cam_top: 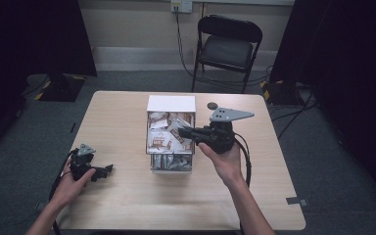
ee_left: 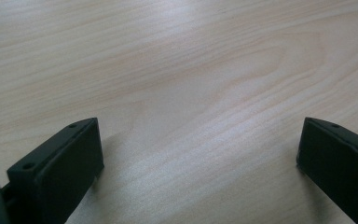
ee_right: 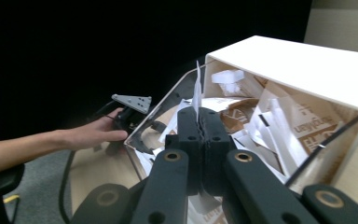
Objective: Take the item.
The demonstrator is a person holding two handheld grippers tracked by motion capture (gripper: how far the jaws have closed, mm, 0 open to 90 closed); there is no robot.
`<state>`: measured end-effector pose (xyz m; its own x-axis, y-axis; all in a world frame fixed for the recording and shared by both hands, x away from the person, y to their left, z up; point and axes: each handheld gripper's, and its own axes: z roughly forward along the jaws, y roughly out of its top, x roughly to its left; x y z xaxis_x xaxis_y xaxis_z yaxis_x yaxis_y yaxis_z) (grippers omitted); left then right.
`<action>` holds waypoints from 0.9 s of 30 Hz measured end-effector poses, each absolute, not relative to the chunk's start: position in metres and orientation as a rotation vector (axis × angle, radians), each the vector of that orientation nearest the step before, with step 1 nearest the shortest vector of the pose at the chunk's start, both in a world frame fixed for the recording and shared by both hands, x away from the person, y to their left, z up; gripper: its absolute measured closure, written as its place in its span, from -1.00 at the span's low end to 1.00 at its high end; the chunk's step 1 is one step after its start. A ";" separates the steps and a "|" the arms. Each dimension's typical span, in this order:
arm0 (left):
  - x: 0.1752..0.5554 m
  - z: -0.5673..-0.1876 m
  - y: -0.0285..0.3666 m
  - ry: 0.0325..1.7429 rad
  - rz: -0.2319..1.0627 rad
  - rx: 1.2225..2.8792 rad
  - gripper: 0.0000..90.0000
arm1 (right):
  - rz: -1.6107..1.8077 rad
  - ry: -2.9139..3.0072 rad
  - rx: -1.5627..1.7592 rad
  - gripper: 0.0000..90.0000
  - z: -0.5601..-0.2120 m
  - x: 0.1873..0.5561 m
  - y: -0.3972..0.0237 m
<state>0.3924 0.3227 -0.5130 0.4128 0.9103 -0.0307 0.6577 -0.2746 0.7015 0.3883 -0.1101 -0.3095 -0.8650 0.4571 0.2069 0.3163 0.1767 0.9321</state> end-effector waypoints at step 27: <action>0.392 -0.513 0.323 1.326 0.507 2.030 -1.00 | 1.754 2.286 0.678 0.98 -0.293 0.377 -0.124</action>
